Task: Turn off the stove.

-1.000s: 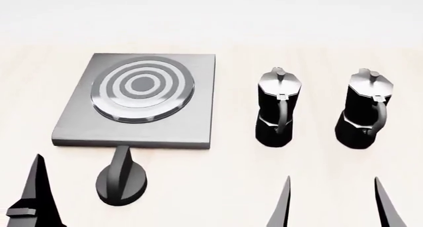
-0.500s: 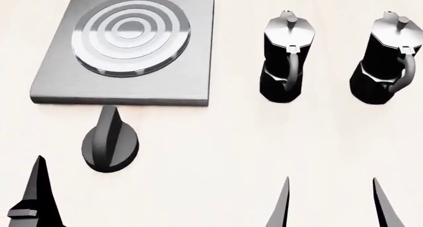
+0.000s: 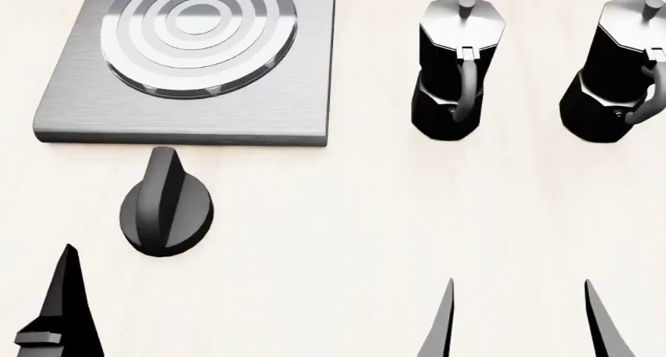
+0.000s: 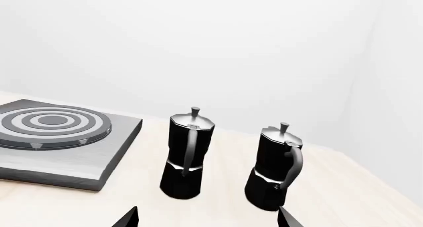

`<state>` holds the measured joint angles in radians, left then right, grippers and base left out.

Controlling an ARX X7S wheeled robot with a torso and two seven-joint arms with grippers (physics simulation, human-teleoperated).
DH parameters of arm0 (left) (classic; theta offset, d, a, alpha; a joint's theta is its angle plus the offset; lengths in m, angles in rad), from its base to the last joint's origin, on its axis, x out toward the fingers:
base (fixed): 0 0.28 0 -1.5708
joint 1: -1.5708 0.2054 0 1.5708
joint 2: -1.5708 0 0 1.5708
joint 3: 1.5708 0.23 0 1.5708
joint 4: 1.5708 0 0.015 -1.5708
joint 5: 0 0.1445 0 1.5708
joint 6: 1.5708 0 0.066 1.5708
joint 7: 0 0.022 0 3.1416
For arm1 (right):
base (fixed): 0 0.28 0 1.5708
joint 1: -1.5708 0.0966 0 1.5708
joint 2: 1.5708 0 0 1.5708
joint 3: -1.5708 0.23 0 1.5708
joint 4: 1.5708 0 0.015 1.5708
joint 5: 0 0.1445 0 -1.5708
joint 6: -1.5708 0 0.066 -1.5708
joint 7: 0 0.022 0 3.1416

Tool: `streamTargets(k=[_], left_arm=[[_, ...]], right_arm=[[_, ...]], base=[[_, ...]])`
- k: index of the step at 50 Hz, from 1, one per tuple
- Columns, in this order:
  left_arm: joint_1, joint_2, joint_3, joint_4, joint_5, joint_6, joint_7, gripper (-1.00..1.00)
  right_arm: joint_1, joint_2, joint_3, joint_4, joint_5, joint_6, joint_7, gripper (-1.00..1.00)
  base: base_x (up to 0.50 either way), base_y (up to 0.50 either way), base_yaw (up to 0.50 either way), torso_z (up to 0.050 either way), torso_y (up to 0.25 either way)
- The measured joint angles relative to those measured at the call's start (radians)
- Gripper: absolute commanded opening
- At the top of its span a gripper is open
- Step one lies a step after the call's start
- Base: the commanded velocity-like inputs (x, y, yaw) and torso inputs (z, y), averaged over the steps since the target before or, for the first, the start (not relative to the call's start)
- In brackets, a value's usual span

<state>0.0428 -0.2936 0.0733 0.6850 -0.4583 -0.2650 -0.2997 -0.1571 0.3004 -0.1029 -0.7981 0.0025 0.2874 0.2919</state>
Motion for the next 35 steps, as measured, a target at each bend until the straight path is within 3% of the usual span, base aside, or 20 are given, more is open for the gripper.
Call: streamTargets(k=[17,35], left_arm=[[-0.079,0.036,0.114,0.03,0.036,-0.034,-0.032,1.0],[-0.216,0.089,0.213,-0.1,0.11,-0.039,-0.063,1.0]], right_arm=[[0.001,0.009,-0.003,0.005,0.01,-0.004,0.008,1.0],[-0.003,0.018,-0.008,0.009,0.016,-0.01,0.018,1.0]], base=[[0.0,0.0,0.0,0.0,0.0],[0.0,0.0,0.0,0.0,0.0]])
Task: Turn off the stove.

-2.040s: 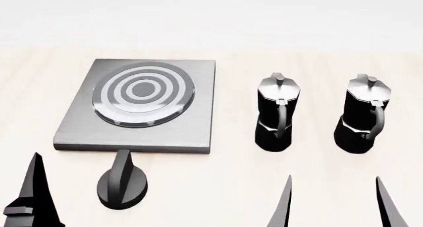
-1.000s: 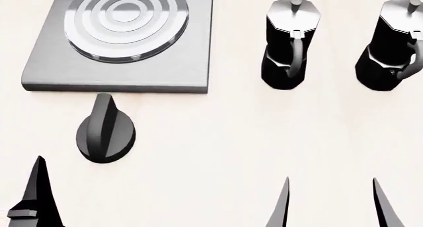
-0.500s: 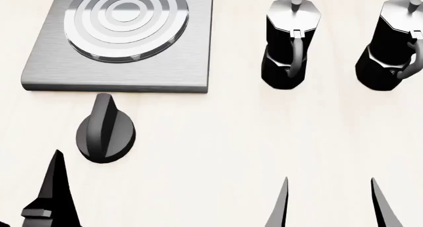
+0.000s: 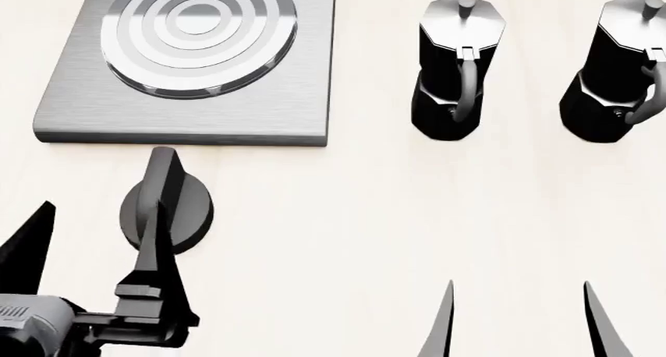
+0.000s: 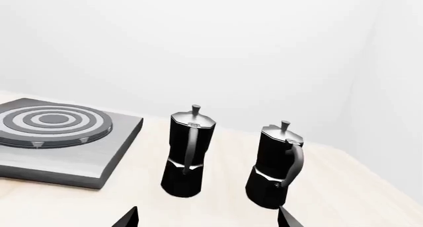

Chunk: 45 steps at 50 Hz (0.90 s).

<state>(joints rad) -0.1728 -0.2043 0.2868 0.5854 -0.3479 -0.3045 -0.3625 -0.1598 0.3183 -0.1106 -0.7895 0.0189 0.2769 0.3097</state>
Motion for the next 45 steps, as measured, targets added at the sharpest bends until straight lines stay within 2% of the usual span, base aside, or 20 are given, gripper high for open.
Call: streamTargets(k=[22,45], left_arm=[[-0.127,0.053,0.061,-0.251,0.11,0.1,-0.038,1.0],[-0.228,0.061,0.09,-0.485,0.19,0.187,-0.08,1.0]], right_arm=[[-0.003,0.011,-0.005,0.003,0.008,-0.006,0.01,1.0],[-0.004,0.021,-0.009,0.007,0.015,-0.011,0.019,1.0]], base=[[0.0,0.0,0.0,0.0,0.0],[0.0,0.0,0.0,0.0,0.0]])
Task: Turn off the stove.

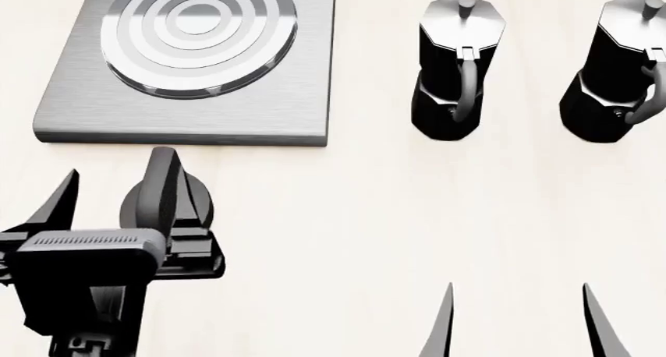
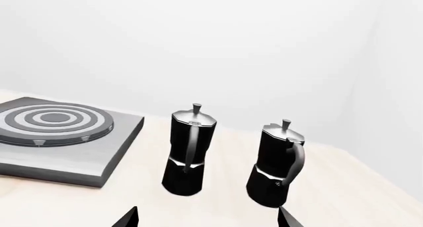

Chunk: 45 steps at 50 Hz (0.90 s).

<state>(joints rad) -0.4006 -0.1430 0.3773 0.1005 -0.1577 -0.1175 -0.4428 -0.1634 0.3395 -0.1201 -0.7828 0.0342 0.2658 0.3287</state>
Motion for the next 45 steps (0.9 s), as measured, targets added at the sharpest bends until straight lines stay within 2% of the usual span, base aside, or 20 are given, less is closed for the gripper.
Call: streamTargets(k=[28,45], left_arm=[[-0.092,0.014,0.013,-0.299,0.014,0.18,-0.011,1.0],[-0.12,0.014,0.024,-0.392,0.008,0.237,-0.015,1.0]], right_arm=[[0.006,0.01,-0.007,0.003,0.012,0.001,0.009,1.0],[0.004,0.017,-0.011,0.005,0.017,-0.003,0.015,1.0]], base=[[0.0,0.0,0.0,0.0,0.0],[0.0,0.0,0.0,0.0,0.0]])
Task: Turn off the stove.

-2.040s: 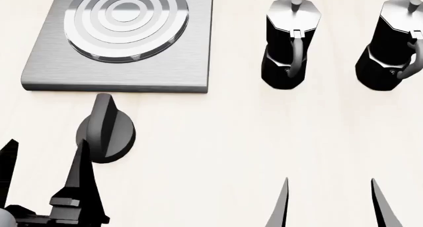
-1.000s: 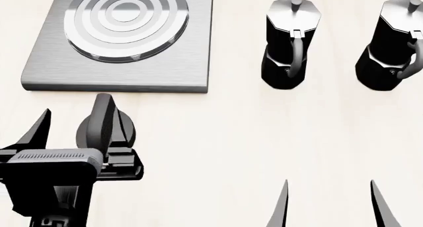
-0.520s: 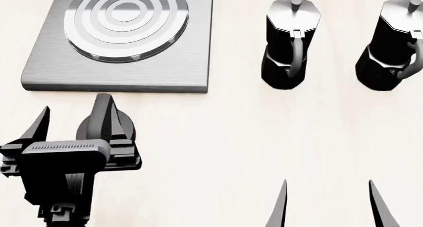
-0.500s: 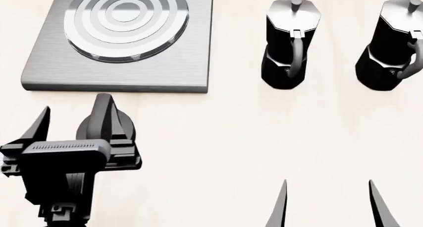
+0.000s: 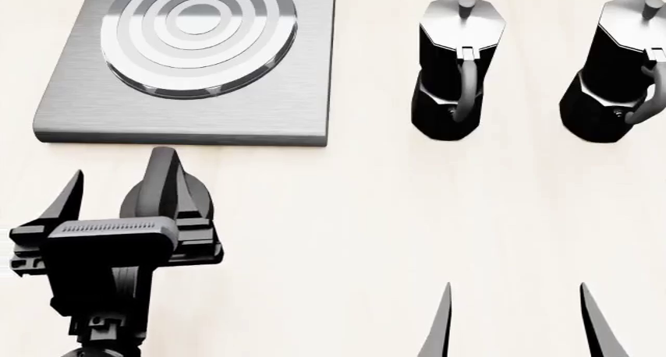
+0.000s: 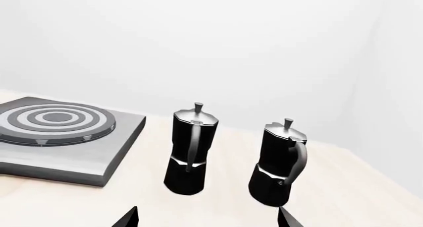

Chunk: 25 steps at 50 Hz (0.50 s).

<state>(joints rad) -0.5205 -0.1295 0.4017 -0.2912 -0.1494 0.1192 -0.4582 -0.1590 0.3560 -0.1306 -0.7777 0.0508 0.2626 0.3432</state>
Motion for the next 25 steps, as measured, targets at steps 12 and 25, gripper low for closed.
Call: streamTargets(k=[12,25], left_arm=[[-0.014,-0.002,0.007,-0.043,-0.003,0.022,-0.007,1.0],[-0.033,-0.001,0.018,-0.091,-0.006,0.045,-0.011,1.0]], right_arm=[[0.0,0.004,-0.003,0.0,0.003,-0.001,0.004,1.0],[0.001,0.009,-0.007,0.003,0.006,-0.003,0.008,1.0]], base=[[0.0,0.0,0.0,0.0,0.0],[0.0,0.0,0.0,0.0,0.0]])
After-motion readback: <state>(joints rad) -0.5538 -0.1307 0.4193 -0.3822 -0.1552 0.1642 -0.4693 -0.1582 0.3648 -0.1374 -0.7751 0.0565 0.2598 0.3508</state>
